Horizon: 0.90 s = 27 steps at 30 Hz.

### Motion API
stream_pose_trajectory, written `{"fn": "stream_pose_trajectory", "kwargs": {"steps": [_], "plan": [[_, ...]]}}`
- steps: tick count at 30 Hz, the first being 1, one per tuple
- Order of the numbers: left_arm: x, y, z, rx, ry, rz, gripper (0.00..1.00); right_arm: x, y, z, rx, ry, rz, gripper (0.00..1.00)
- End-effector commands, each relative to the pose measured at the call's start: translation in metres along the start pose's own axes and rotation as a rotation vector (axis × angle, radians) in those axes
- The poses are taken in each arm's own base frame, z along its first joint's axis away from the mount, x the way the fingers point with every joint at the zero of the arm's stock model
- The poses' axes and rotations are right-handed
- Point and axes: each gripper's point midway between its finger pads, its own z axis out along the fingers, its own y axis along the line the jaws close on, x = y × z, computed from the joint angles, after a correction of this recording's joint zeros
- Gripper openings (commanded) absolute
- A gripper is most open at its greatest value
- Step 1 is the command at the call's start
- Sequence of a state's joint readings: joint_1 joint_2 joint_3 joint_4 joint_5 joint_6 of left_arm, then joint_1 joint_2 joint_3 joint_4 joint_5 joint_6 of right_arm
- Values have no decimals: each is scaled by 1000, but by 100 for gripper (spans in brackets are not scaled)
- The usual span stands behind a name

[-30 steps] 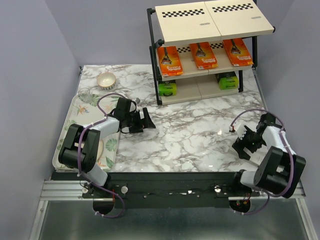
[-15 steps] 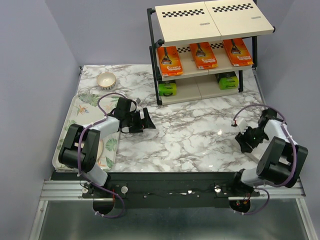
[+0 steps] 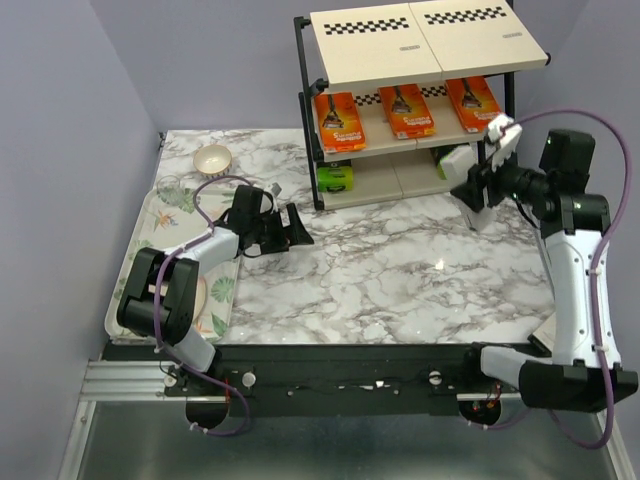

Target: Place and organize the shaving razors onto the shelf

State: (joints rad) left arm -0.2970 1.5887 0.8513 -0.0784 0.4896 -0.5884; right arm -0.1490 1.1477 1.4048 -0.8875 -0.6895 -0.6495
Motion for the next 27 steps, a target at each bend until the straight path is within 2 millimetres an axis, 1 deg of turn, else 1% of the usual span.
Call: {"fn": "stream_pose_trajectory", "kwargs": {"steps": [1, 3, 4, 5, 6, 7, 8, 10, 11, 12, 14, 15, 17, 18, 19, 20, 21, 22, 24, 26, 27], "plan": [[-11, -14, 0, 44, -33, 1, 98, -105, -34, 13, 103, -242, 295, 59], [-8, -15, -4, 48, -38, -5, 98, -139, -46, 8, 132, -311, 324, 56], [-7, -15, -5, 50, -42, -4, 98, -149, -57, 9, 172, -330, 394, 56], [-3, -15, -8, 51, -43, -10, 98, -175, -70, 0, 204, -386, 392, 55], [-2, -15, -9, 54, -47, -10, 98, -186, -79, -2, 225, -415, 403, 56], [1, -14, -10, 56, -47, -12, 98, -198, -88, -8, 267, -449, 417, 56], [6, -13, -13, 56, -48, -18, 98, -216, -98, -13, 294, -488, 408, 56], [11, -11, -16, 54, -44, -33, 98, -234, -111, -22, 342, -541, 408, 56], [15, -9, -19, 51, -44, -41, 98, -239, -118, -21, 357, -553, 410, 56], [13, -11, -19, 63, -61, -37, 98, -253, -125, -22, 372, -591, 392, 56], [18, -8, -21, 66, -62, -49, 98, -261, -139, -21, 423, -621, 382, 57], [18, -8, -21, 69, -64, -51, 98, -268, -143, -10, 425, -635, 370, 58], [21, -8, -22, 73, -63, -63, 98, -274, -153, -4, 473, -649, 343, 61], [21, -8, -21, 74, -64, -66, 98, -278, -153, 5, 474, -655, 337, 62], [22, -8, -22, 76, -63, -73, 98, -281, -163, 13, 506, -658, 326, 63], [22, -8, -21, 77, -62, -75, 98, -281, -167, 20, 518, -657, 316, 64], [22, -8, -21, 79, -62, -75, 98, -287, -167, 25, 525, -671, 297, 65], [22, -8, -21, 80, -63, -76, 98, -283, -177, 34, 567, -660, 290, 66], [21, -8, -21, 82, -65, -82, 98, -285, -183, 40, 590, -665, 275, 67], [21, -9, -21, 84, -67, -88, 98, -277, -193, 49, 638, -646, 277, 68], [20, -8, -21, 86, -71, -89, 99, -277, -195, 51, 640, -651, 278, 69]]}}
